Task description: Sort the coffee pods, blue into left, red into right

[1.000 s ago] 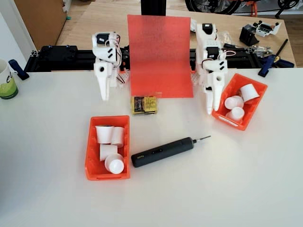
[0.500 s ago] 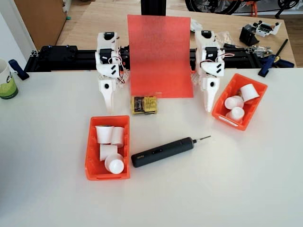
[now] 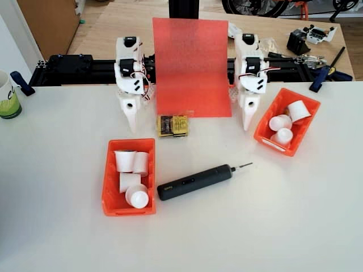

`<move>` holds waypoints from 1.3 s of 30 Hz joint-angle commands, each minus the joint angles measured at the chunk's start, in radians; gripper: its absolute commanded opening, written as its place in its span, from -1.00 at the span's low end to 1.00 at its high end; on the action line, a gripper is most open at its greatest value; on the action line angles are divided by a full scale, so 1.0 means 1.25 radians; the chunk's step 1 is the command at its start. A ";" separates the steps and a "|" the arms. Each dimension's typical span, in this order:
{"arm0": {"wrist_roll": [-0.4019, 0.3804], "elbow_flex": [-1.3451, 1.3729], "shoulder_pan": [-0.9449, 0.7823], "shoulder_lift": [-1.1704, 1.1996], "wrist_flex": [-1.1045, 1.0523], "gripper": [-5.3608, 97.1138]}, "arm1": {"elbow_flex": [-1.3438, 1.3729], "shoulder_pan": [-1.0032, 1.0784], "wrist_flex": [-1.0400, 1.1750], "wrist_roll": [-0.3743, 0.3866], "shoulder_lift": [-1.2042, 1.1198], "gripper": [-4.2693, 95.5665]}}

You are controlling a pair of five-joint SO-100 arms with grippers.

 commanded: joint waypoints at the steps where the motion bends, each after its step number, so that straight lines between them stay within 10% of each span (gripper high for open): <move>1: -0.139 0.031 -0.006 -0.006 0.000 -1.00 | 0.018 0.000 -0.011 0.025 -0.009 -0.97; 39: -0.130 0.031 -0.002 0.011 0.012 -0.99 | 0.018 -0.031 0.006 -0.049 0.001 -0.79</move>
